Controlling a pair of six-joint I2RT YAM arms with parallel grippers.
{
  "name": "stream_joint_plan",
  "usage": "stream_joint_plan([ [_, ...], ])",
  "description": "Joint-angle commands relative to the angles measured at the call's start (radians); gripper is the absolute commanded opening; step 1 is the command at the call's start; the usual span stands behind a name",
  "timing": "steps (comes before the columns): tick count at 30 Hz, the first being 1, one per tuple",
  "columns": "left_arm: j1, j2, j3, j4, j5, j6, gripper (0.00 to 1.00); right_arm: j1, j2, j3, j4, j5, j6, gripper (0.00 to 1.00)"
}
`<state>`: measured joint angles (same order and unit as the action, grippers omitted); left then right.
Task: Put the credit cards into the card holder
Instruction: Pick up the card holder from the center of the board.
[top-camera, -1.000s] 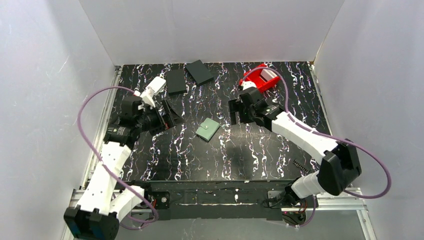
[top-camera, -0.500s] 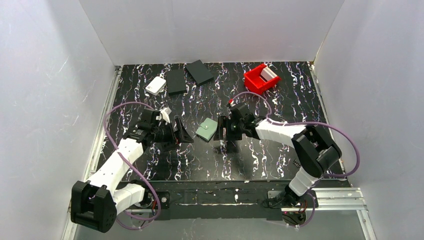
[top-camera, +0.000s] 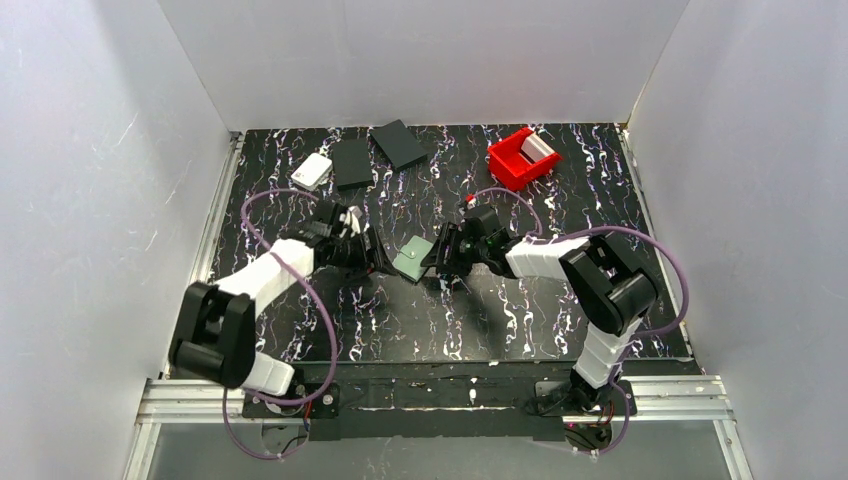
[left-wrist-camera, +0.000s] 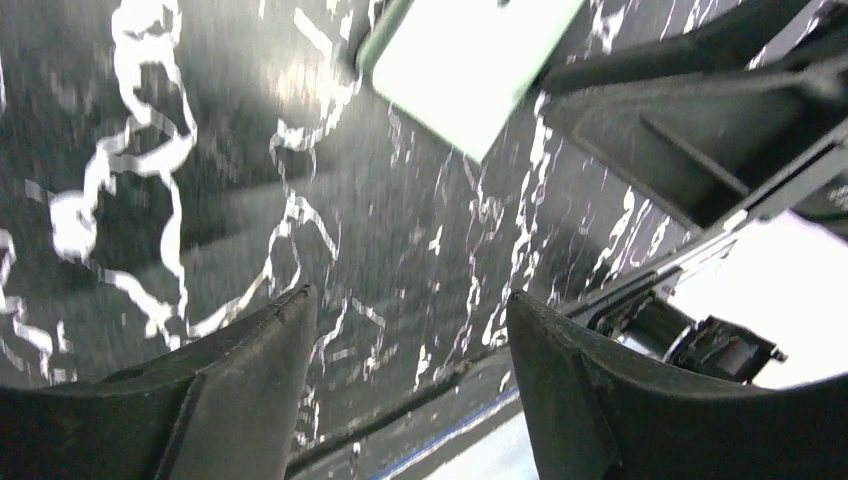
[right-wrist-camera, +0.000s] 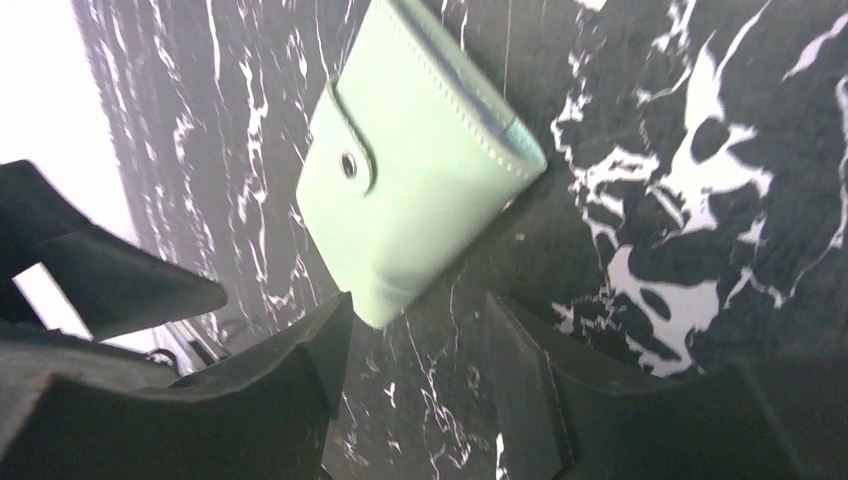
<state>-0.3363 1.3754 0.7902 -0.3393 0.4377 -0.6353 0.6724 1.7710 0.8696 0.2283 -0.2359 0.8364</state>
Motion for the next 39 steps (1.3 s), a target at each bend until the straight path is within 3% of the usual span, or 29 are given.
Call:
stream_joint_plan([
  [1,-0.004,0.148,0.142,0.021,-0.022,0.049,0.65,-0.03,0.08,-0.009,0.058,-0.011,0.063,0.6],
  [6,-0.007,0.304,0.231,0.029,-0.05,0.072,0.61,-0.044,0.107,-0.008,0.078,-0.017,0.067,0.59],
  [13,-0.058,0.439,0.219,0.093,-0.021,0.042,0.4,-0.037,0.164,-0.014,0.175,-0.076,0.07,0.54],
  [20,-0.089,0.406,0.093,0.233,0.048,-0.055,0.19,-0.016,0.163,-0.039,0.255,-0.085,0.084,0.5],
  [24,-0.089,0.358,0.016,0.321,0.095,-0.111,0.15,-0.016,0.165,-0.056,0.306,-0.103,0.099,0.49],
  [26,-0.089,0.329,0.0,0.321,0.111,-0.115,0.14,-0.017,0.165,-0.075,0.344,-0.129,0.102,0.42],
  [27,-0.089,0.29,-0.006,0.297,0.113,-0.106,0.13,-0.018,0.153,-0.103,0.375,-0.131,0.092,0.13],
  [28,-0.089,0.226,-0.017,0.266,0.092,-0.095,0.14,-0.03,0.135,-0.106,0.36,-0.135,0.073,0.01],
  [30,-0.089,0.094,-0.041,0.208,0.08,-0.084,0.26,-0.044,0.085,-0.094,0.295,-0.162,-0.035,0.01],
  [32,-0.089,-0.093,-0.052,0.119,0.057,-0.065,0.52,-0.044,0.003,-0.083,0.193,-0.234,-0.19,0.01],
  [34,-0.066,-0.229,-0.05,0.07,0.151,-0.06,0.76,-0.044,-0.089,-0.087,0.135,-0.393,-0.266,0.01],
  [39,-0.027,-0.361,-0.045,0.067,0.29,-0.075,0.94,-0.042,-0.296,-0.055,0.041,-0.51,-0.274,0.01],
])
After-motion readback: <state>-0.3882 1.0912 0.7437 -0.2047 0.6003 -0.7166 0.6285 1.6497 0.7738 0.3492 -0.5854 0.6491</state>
